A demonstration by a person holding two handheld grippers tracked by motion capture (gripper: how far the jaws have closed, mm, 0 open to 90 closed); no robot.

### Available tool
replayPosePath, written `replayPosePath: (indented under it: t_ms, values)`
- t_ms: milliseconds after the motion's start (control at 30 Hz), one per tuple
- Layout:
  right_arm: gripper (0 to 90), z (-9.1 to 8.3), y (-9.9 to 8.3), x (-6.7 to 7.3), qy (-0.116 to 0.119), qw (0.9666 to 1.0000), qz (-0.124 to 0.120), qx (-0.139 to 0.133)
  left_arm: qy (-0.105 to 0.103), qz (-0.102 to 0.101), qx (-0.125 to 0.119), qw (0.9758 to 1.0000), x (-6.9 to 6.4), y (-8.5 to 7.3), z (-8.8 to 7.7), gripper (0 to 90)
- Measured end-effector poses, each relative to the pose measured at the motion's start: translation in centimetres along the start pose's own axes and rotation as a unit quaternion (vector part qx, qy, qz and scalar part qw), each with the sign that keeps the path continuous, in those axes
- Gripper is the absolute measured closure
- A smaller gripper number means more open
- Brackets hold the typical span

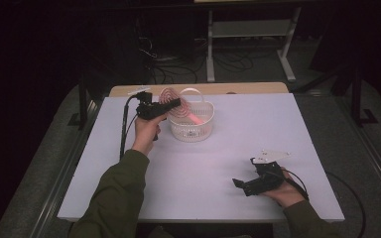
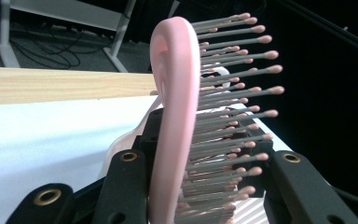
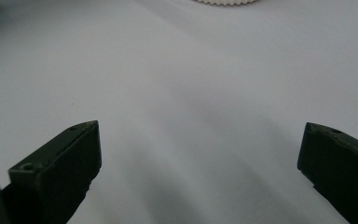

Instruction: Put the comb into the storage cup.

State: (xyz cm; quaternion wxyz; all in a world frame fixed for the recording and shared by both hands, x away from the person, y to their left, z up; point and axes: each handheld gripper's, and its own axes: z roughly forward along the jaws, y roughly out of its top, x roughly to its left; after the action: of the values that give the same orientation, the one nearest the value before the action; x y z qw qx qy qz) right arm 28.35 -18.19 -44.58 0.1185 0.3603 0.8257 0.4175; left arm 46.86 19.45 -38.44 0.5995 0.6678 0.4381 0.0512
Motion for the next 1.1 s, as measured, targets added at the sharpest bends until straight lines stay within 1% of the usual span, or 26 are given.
replayPosePath:
  t_ms: [200, 267, 367, 467, 567, 667, 767, 833, 900, 1033, 1100]
  values:
    - [0.0, 0.01, 0.00, 0.03, 0.000, 1.0000, 0.000, 0.000, 0.007, -0.004, -0.005, 1.0000, 0.54, -0.28, -0.23, 60.7]
    - [0.0, 0.02, 0.01, 0.04, 0.001, 1.0000, 0.000, 0.000, 0.007, -0.002, -0.004, 1.0000, 0.60, -0.31, -0.28, 60.3]
    - [0.0, 0.04, 0.00, 0.03, 0.000, 1.0000, 0.000, 0.001, 0.009, 0.011, -0.002, 0.9999, 0.52, -0.28, -0.28, 59.5]
    - [0.0, 0.04, 0.00, 0.05, 0.000, 1.0000, 0.000, 0.001, 0.014, 0.019, 0.000, 0.9997, 0.48, -0.30, -0.27, 58.5]
    - [0.0, 0.04, 0.00, 0.05, 0.000, 1.0000, 0.000, 0.001, 0.022, 0.030, 0.006, 0.9993, 0.41, -0.35, -0.24, 56.2]
    - [0.0, 0.04, 0.00, 0.04, 0.000, 1.0000, 0.000, 0.001, 0.027, 0.036, 0.007, 0.9990, 0.40, -0.34, -0.26, 54.1]
    - [0.0, 0.05, -0.01, 0.05, -0.001, 1.0000, 0.000, 0.001, 0.037, 0.043, 0.010, 0.9984, 0.35, -0.32, -0.32, 51.3]
    - [0.0, 0.05, -0.01, 0.03, -0.001, 1.0000, 0.000, 0.001, 0.044, 0.052, 0.013, 0.9976, 0.31, -0.36, -0.34, 49.0]
    - [0.0, 0.06, -0.01, 0.03, -0.001, 1.0000, 0.000, 0.002, 0.046, 0.057, 0.011, 0.9973, 0.30, -0.40, -0.44, 47.3]
    - [0.0, 0.09, 0.00, 0.06, -0.001, 1.0000, -0.001, 0.002, 0.057, 0.068, 0.015, 0.9959, 0.26, -0.36, -0.62, 43.2]
    - [0.0, 0.09, 0.01, 0.06, 0.000, 1.0000, -0.001, 0.002, 0.059, 0.074, 0.015, 0.9954, 0.28, -0.40, -0.73, 41.7]
